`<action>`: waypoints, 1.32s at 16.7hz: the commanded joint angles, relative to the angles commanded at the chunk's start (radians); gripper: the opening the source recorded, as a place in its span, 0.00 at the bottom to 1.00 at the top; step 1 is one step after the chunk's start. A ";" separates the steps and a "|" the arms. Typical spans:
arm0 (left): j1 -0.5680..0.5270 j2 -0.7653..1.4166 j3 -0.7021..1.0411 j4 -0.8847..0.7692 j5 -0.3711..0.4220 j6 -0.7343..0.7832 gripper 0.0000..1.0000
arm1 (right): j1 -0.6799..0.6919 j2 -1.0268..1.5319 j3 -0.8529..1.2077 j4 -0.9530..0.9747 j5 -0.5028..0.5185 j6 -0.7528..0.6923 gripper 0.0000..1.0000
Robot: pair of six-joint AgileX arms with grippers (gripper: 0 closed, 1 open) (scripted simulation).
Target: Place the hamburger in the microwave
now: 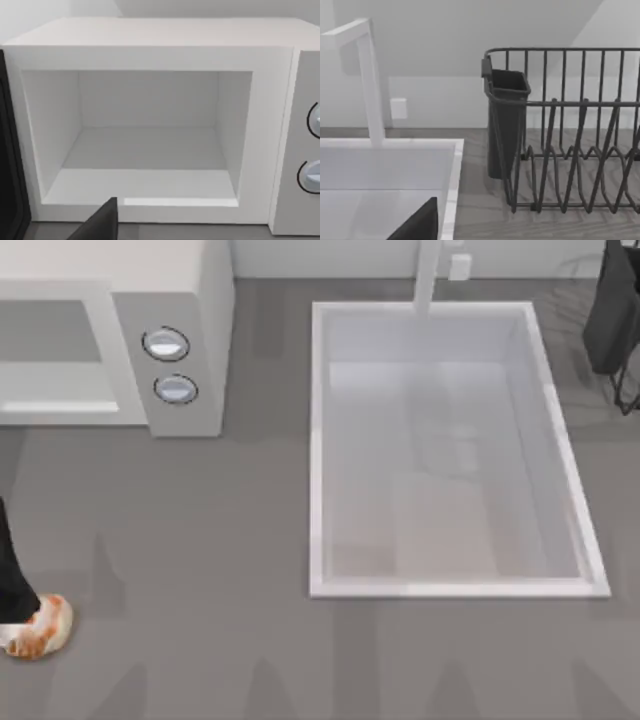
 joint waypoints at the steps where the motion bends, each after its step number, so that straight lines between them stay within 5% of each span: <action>1: 0.000 0.000 0.000 0.000 0.000 0.000 1.00 | 0.000 0.000 0.000 0.000 0.000 0.000 1.00; 8: 0.011 0.224 0.166 -0.164 -0.018 -0.011 1.00 | 0.000 0.000 0.000 0.000 0.000 0.000 1.00; 22: -0.032 1.424 0.855 -0.870 0.004 -0.096 1.00 | 0.000 0.000 0.000 0.000 0.000 0.000 1.00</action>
